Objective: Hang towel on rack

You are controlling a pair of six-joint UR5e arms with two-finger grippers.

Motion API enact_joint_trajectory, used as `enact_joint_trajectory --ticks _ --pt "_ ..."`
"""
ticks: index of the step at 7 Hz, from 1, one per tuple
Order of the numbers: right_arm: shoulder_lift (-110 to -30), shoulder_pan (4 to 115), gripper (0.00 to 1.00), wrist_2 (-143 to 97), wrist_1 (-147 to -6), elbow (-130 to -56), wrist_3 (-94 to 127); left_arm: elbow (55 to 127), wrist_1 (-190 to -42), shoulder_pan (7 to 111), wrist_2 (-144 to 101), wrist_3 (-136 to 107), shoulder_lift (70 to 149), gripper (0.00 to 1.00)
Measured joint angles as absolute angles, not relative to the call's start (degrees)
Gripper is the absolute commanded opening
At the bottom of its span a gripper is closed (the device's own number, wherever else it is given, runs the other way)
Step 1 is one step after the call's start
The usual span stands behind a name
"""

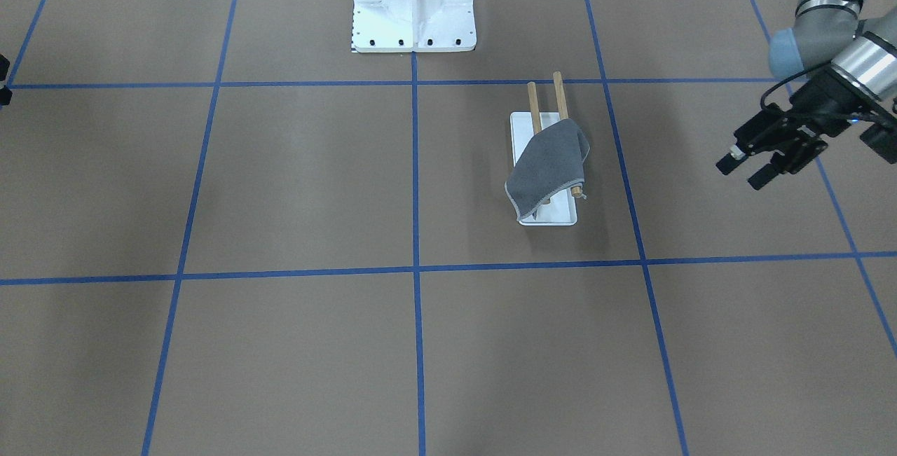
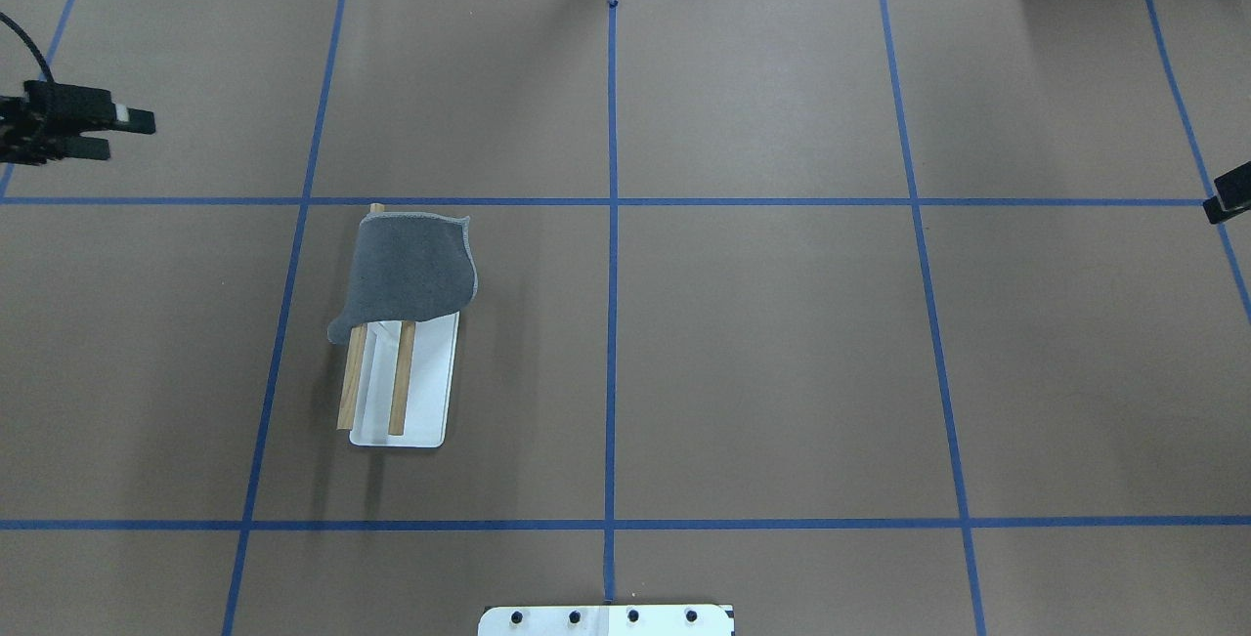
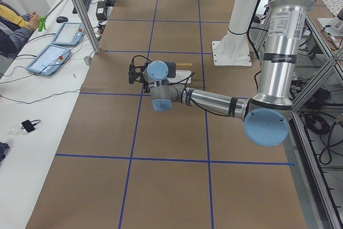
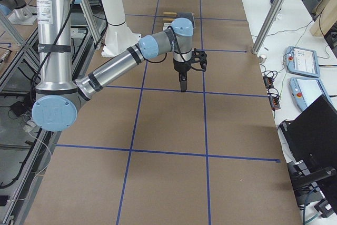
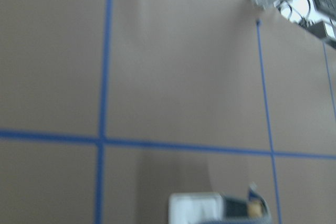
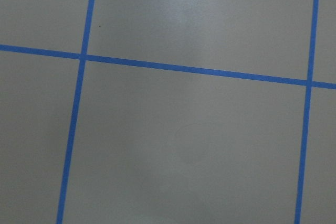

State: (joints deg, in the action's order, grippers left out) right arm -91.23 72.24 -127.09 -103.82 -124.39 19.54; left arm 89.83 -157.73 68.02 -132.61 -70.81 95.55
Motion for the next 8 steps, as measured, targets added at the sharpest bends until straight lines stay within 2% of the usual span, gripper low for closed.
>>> enact_joint_trajectory --ticks 3,8 --pt "-91.6 75.2 1.0 -127.3 -103.7 -119.9 13.0 86.7 -143.9 80.2 -128.7 -42.4 95.6 0.98" --pt "-91.7 77.1 1.0 -127.9 -103.7 -116.5 10.2 95.3 -94.9 88.6 -128.9 -0.6 95.8 0.98"
